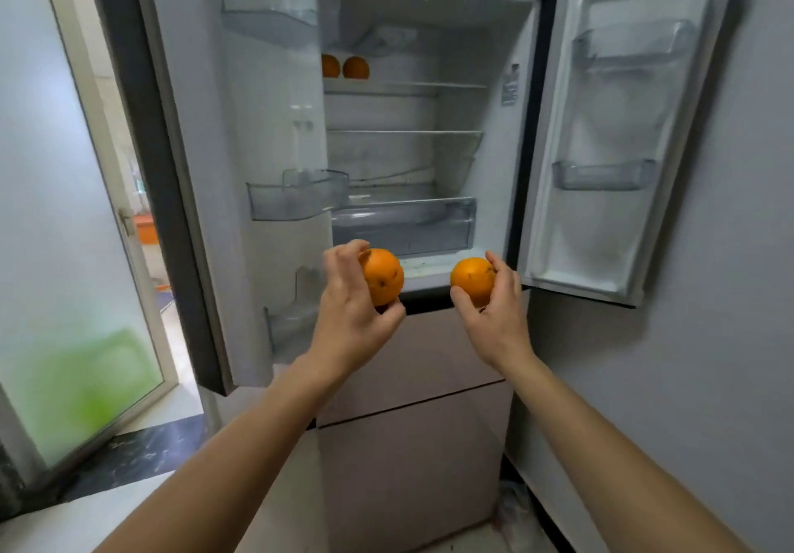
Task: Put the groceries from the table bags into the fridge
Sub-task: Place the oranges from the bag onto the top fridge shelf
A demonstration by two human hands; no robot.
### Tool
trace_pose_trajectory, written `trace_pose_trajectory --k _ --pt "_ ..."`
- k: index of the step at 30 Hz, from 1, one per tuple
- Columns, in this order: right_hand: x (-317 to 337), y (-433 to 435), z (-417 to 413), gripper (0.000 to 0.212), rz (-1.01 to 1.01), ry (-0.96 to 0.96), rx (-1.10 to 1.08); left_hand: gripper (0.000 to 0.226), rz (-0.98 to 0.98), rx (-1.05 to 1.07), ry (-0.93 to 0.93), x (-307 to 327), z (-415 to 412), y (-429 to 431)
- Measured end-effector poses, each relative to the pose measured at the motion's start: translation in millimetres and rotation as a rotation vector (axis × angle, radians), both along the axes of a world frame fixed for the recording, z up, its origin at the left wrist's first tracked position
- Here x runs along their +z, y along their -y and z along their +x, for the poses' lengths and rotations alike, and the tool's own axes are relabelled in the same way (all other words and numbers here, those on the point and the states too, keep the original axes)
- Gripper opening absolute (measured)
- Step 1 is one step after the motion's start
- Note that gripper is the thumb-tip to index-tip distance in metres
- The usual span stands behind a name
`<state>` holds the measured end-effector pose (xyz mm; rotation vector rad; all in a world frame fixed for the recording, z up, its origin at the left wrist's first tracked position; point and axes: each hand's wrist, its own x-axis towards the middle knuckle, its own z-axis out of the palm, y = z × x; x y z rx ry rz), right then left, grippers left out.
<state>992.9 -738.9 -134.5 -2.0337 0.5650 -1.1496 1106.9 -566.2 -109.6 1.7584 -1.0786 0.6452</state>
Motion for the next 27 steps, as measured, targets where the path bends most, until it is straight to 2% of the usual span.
trace_pose_trajectory --k 6,15,20,27 --pt "46 111 76 0.080 -0.161 -0.071 0.002 0.072 -0.110 0.028 -0.116 50 73 115" --pt "122 235 201 0.078 -0.341 0.025 0.035 0.070 -0.272 0.077 -0.076 134 178 249" --pt "155 291 274 0.081 -0.344 0.090 0.044 0.072 -0.357 0.181 -0.158 166 233 306" --pt "232 360 370 0.077 -0.366 0.255 0.094 0.075 -0.343 0.389 0.008 232 320 359"
